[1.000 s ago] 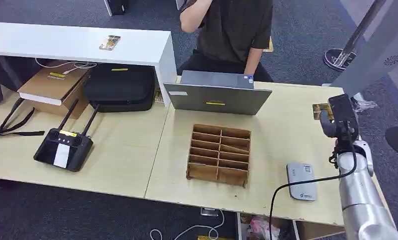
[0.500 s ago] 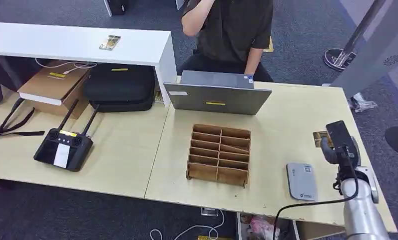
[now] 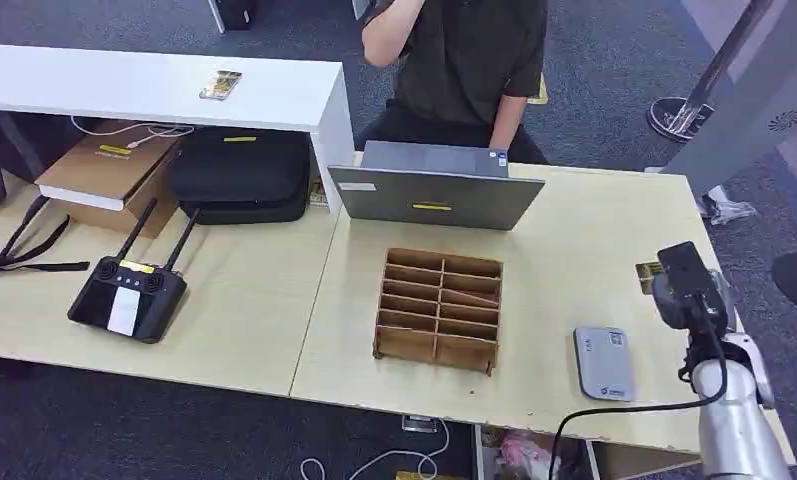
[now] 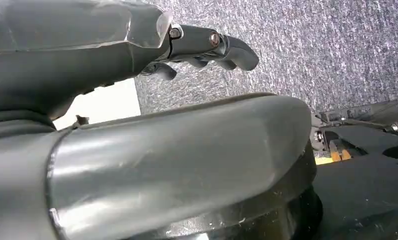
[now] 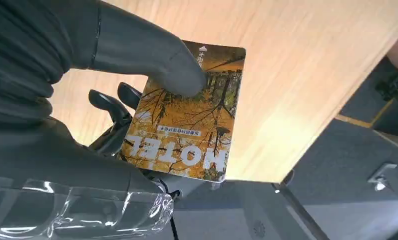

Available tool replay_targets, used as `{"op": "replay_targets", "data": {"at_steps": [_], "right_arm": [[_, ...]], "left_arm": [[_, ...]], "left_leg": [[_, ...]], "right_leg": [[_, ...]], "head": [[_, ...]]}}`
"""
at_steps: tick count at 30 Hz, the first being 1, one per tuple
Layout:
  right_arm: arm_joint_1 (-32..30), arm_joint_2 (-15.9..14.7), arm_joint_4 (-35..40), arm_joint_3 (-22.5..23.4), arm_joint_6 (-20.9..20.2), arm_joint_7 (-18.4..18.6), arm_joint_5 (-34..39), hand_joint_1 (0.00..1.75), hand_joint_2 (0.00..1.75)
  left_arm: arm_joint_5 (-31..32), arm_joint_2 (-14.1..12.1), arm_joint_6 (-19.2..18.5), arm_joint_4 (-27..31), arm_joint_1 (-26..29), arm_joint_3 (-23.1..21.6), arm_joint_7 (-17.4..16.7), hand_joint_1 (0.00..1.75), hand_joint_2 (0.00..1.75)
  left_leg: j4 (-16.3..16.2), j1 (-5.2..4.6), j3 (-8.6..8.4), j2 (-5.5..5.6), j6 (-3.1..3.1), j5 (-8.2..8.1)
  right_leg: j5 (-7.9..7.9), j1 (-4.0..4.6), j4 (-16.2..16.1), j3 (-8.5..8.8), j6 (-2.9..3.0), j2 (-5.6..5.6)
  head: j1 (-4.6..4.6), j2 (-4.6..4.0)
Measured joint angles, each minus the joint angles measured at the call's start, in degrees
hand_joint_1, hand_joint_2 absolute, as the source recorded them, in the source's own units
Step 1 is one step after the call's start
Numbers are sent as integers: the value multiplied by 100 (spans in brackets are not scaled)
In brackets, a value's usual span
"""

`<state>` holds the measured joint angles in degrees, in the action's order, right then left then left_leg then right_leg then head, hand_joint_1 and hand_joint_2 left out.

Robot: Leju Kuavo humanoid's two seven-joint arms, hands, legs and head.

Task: Pass the card to the sensor for recognition and then transmit it.

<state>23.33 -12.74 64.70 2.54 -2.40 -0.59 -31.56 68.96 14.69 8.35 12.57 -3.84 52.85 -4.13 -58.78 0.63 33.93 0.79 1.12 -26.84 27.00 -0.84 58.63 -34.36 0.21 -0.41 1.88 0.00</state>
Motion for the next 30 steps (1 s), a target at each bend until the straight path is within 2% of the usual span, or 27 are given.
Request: {"op": "replay_targets", "data": {"at_steps": [13,21,30], "right_arm": [[-12,-120,374,72,-105,18,88,175,175],[-854,-68,992,251,-118,271,175,175,175],[-1596,127,1630,533,-135,422,210,175,175]], "left_arm": [[-7,0,-2,0,0,0,7,0,0],[-101,0,-28,0,4,9,13,0,0],[-101,2,-28,0,5,31,13,0,0]], "left_leg": [[0,0,-1,1,0,0],[0,0,3,5,-4,-7],[0,0,3,5,-10,-11]], "right_leg": [[2,1,-1,0,-2,1],[12,0,-1,1,-11,9],[17,0,-2,2,-14,8]], "head": [[2,0],[0,0],[0,0]]}}
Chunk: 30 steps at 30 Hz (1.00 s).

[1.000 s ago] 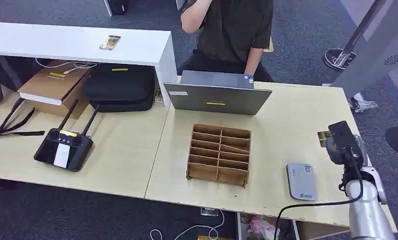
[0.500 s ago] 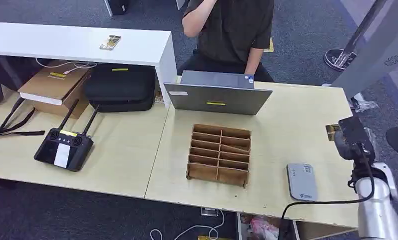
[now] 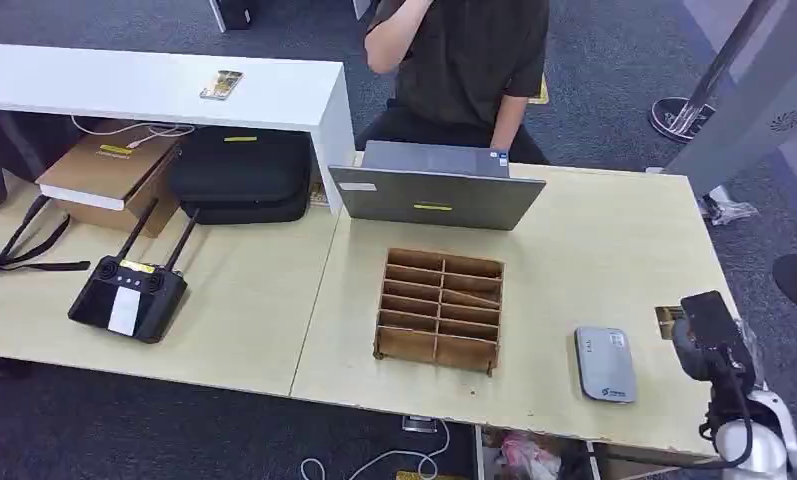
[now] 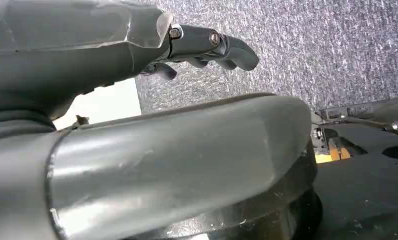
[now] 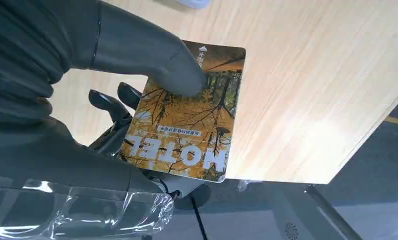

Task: Pass the card to the sensor for recognition and then transmit it.

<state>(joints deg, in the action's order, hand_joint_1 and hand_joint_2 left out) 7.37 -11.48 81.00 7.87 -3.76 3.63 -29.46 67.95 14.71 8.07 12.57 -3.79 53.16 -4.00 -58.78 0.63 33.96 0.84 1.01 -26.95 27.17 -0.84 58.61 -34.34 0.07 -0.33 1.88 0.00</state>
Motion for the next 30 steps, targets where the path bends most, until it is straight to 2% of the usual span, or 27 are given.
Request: {"op": "replay_targets", "data": {"at_steps": [7,13,20,30], "right_arm": [[-350,247,284,182,-11,76,2,175,175],[-399,431,271,190,-61,70,13,175,175],[-237,625,-100,40,50,-41,33,175,175],[-87,704,-611,-129,205,-79,138,175,175]], "left_arm": [[94,2,-2,0,-4,0,-15,0,0],[140,2,-33,0,-5,-7,-18,0,0],[151,2,-70,0,-13,-42,-18,0,0],[168,0,-99,0,-14,-50,-22,0,0]], "left_leg": [[0,0,0,-1,0,0],[0,0,0,-2,0,0],[0,0,-2,-1,0,0],[0,0,0,0,0,0]], "right_leg": [[0,0,0,0,0,-1],[0,0,0,1,0,-1],[0,0,1,3,0,-2],[1,0,1,3,-1,-1]], "head": [[0,0],[0,0],[0,0],[0,0]]}}
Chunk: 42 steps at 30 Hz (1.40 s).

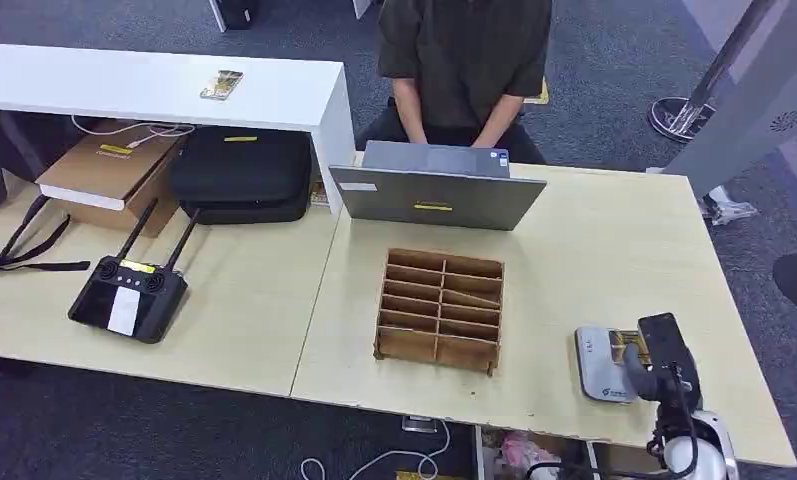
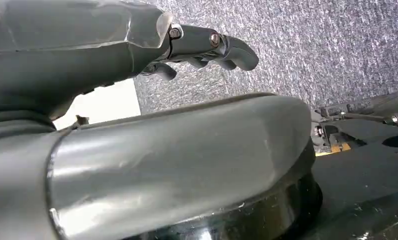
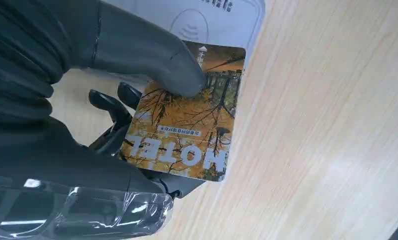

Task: Pass the card to the sensor for recognition and then transmit it.

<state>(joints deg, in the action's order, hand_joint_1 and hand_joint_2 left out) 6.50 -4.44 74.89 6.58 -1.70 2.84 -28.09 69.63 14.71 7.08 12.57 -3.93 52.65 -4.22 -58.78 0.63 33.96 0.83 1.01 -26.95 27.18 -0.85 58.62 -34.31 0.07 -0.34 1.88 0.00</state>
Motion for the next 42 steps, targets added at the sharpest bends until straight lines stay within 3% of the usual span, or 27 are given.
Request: {"op": "replay_targets", "data": {"at_steps": [17,26,34,42], "right_arm": [[117,-7,-341,-9,4,87,-166,175,175],[180,-140,-379,-44,-227,74,-267,175,175],[494,-433,-664,-295,-608,319,-640,175,175],[692,-546,-923,-450,-671,254,-625,175,175]], "left_arm": [[20,-4,2,0,0,-20,-15,0,0],[-22,-20,2,0,1,-35,-11,0,0],[-24,-39,-2,0,-1,-44,-9,0,0],[-37,-46,4,0,0,-46,42,0,0]], "left_leg": [[0,0,-5,-1,0,0],[0,0,-5,-1,0,0],[-1,0,-15,-4,0,0],[-1,0,-21,-4,-1,0]], "right_leg": [[0,0,-1,3,0,-1],[0,0,-1,4,0,-1],[-1,0,-2,13,0,-2],[-1,0,-2,18,-1,-3]], "head": [[2,0],[2,0],[0,0],[2,0]]}}
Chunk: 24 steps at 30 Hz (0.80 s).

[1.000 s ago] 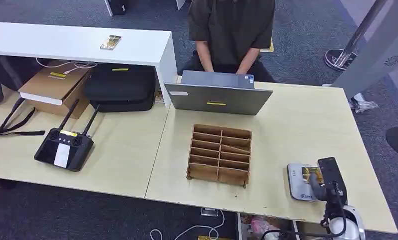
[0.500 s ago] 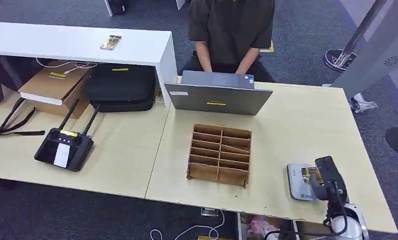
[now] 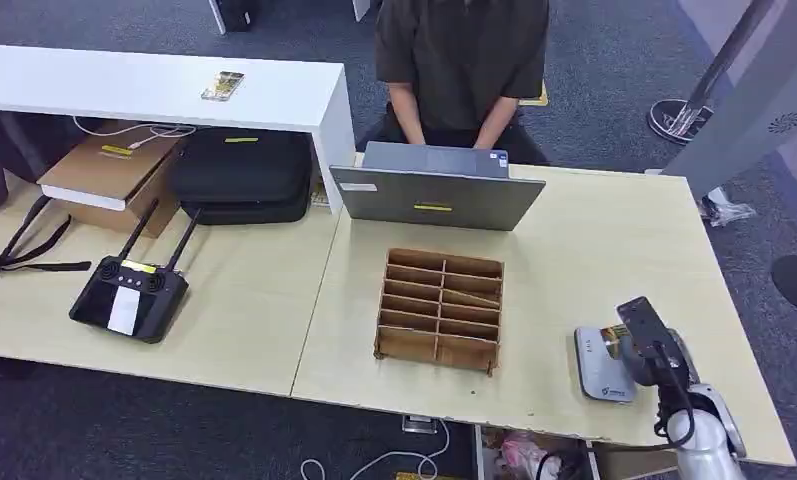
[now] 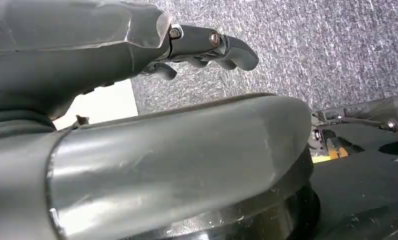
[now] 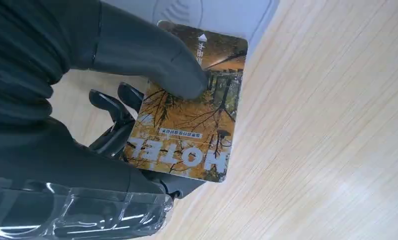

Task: Pass the card to the sensor for recognition and then transmit it.

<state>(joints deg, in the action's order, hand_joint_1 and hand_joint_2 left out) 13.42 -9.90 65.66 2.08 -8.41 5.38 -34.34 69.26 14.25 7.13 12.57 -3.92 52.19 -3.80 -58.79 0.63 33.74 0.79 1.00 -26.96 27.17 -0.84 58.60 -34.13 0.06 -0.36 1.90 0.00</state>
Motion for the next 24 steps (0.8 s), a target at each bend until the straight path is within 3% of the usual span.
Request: {"op": "replay_targets", "data": {"at_steps": [24], "right_arm": [[-253,-157,131,-103,219,-151,256,175,175]], "left_arm": [[-48,-22,-57,0,4,-39,4,0,0]], "left_leg": [[0,-1,-6,0,-6,-4]], "right_leg": [[1,0,-2,9,-2,0]], "head": [[0,0]]}}
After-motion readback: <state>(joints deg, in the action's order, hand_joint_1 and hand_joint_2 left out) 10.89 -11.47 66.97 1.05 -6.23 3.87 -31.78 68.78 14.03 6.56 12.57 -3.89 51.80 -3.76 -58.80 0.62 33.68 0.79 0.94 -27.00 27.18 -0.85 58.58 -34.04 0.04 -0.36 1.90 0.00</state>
